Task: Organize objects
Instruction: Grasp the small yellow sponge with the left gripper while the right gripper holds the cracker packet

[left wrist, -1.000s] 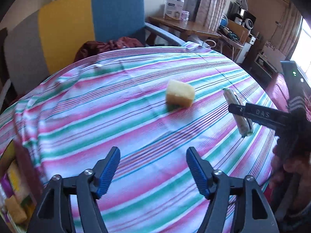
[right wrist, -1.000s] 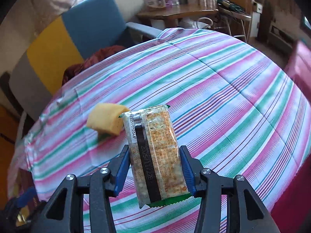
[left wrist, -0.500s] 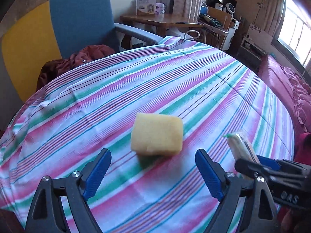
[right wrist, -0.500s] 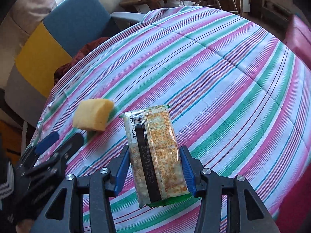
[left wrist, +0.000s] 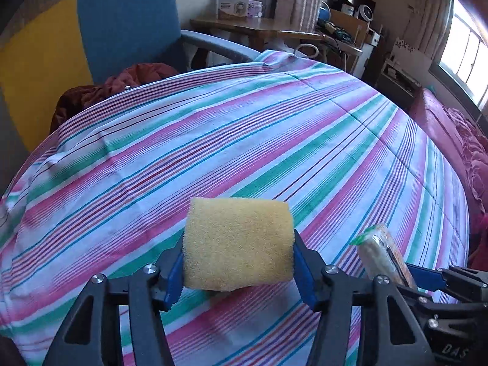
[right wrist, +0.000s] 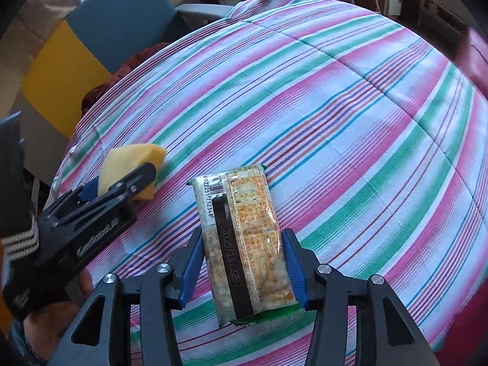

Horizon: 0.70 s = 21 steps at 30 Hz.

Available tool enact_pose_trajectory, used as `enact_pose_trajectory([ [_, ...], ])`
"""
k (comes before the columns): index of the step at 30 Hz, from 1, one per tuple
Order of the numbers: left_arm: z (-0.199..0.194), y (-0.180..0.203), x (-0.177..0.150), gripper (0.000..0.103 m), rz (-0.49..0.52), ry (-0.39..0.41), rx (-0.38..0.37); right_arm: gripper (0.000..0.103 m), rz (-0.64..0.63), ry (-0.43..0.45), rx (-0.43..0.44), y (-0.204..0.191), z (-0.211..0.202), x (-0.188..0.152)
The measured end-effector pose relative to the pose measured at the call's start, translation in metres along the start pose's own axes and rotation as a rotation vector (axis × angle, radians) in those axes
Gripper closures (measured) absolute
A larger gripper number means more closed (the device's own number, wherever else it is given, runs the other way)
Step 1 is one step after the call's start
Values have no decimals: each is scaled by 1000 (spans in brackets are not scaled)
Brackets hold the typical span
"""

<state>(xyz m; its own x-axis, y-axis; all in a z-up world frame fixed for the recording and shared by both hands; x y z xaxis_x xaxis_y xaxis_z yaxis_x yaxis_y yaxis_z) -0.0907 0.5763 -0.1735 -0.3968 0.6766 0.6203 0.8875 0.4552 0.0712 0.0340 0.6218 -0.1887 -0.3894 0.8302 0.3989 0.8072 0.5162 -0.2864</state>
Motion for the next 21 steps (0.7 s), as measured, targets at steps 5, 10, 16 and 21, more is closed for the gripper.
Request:
enact_pose_trajectory([
  [5, -44, -38, -34, 43, -121, 25, 91, 52, -121, -9, 23, -27, 5, -5],
  [10, -91, -61, -79, 43, -210, 46, 154, 52, -374, -36, -8, -61, 15, -30],
  [16, -140, -63, -113, 42, -256, 75, 158, 51, -561, 0, -59, -80, 25, -39],
  [21, -177, -64, -123, 42, -260, 121, 170, 50, -557, 5, -55, -74, 25, -39],
])
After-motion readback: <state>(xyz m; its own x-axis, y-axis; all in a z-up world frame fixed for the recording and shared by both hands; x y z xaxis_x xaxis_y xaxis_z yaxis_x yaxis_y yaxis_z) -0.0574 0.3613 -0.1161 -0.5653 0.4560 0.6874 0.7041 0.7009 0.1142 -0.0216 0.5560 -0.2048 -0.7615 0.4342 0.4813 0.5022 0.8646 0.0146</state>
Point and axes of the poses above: each gripper's, at about its wrist camera, not at the fingertips, and z roughly the way its jaws point, y to its right, x to its top, the point moved 10 cm from there along z, roughly the way its jaws point, and after that the axes turned 5 degrees about y, right-handed, at the moved point
